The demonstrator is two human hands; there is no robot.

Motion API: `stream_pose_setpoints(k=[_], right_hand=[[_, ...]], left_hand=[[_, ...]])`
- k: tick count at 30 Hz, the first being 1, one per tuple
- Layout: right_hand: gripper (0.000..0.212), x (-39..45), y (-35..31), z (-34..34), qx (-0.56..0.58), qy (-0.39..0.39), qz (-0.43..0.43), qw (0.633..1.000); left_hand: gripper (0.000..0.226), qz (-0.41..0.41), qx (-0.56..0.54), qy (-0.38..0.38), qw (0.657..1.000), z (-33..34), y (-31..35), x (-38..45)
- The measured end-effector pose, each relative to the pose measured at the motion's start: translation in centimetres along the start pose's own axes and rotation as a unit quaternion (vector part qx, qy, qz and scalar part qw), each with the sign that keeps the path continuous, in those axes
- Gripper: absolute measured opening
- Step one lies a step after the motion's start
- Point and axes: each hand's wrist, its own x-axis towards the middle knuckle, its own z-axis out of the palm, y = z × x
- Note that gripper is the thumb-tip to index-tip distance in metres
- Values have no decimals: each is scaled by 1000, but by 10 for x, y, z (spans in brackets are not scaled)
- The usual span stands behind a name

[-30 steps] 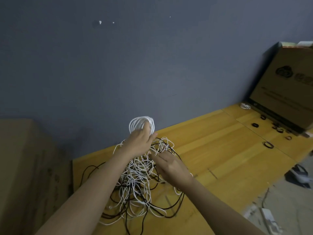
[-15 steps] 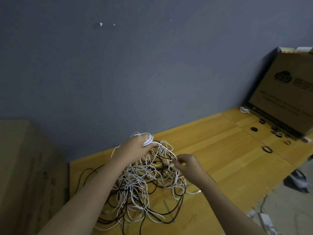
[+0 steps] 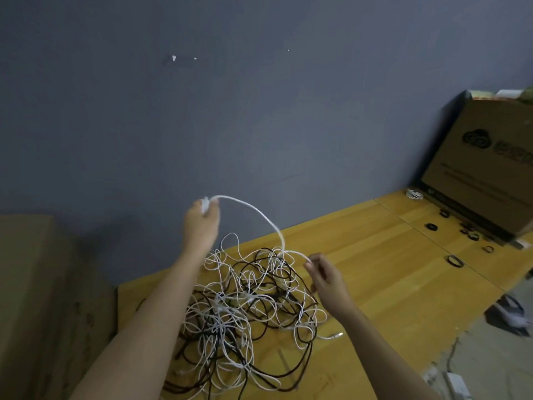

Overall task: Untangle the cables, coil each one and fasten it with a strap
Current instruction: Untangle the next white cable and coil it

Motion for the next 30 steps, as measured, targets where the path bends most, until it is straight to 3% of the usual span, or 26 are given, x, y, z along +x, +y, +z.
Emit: stream_pose_setpoints(k=[4, 8, 11, 15, 20, 23, 26, 30], right_hand=[[19, 7, 24, -18, -46, 119, 60, 990], [27, 32, 3, -12, -233, 185, 42, 954], [30, 63, -51, -17, -108, 213, 26, 971], [27, 108, -144, -28, -43, 252, -72, 964], [21, 160, -272, -62, 73, 307, -197, 928], [29, 166, -336, -82, 109, 302, -263, 910], [33, 170, -350, -89, 143, 282, -284, 905], [34, 177, -300, -81, 152, 222, -222, 937]], left_hand=[[36, 22, 34, 9, 999, -17, 0, 13], [36, 31, 30, 5, 999, -8, 9, 7], [36, 38, 18, -2, 999, -3, 28, 11], [39, 76, -9, -13, 997, 6, 76, 27], [36, 144, -30, 14, 989, 1, 163, 58], [44, 172, -40, 42, 983, -9, 207, 77], [46, 185, -48, 59, 980, -12, 224, 86], [45, 185, -24, 40, 982, -8, 209, 77]])
